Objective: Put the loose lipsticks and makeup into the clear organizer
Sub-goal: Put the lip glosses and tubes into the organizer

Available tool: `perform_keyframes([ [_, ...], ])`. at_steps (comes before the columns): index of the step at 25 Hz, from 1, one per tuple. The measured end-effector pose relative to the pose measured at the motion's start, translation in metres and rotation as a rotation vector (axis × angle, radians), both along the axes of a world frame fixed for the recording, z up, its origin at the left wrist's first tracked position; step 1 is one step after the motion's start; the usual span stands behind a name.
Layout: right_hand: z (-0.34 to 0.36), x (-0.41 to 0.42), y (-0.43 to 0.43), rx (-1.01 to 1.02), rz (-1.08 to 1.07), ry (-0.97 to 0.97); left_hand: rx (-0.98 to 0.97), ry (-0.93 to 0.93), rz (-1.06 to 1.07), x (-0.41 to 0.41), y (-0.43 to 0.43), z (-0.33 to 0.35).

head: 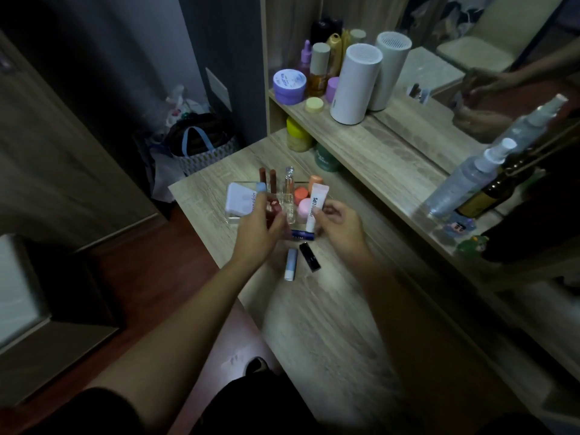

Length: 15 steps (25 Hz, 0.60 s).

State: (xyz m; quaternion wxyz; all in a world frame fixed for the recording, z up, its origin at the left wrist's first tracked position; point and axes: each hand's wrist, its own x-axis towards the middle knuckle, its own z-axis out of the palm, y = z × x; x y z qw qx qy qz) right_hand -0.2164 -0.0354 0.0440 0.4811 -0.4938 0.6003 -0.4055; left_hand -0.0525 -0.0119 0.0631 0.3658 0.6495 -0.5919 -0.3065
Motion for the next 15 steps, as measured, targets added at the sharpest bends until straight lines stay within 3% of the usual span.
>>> perform_keyframes([
  [5,0.003,0.021,-0.026,-0.055,-0.015,0.014,-0.201,-0.17,-0.009,0.023,-0.027,0.007],
  [15,-0.03,0.041,-0.052,-0.065,-0.027,0.161,-0.178,-0.545,-0.042,0.029,-0.07,-0.01],
])
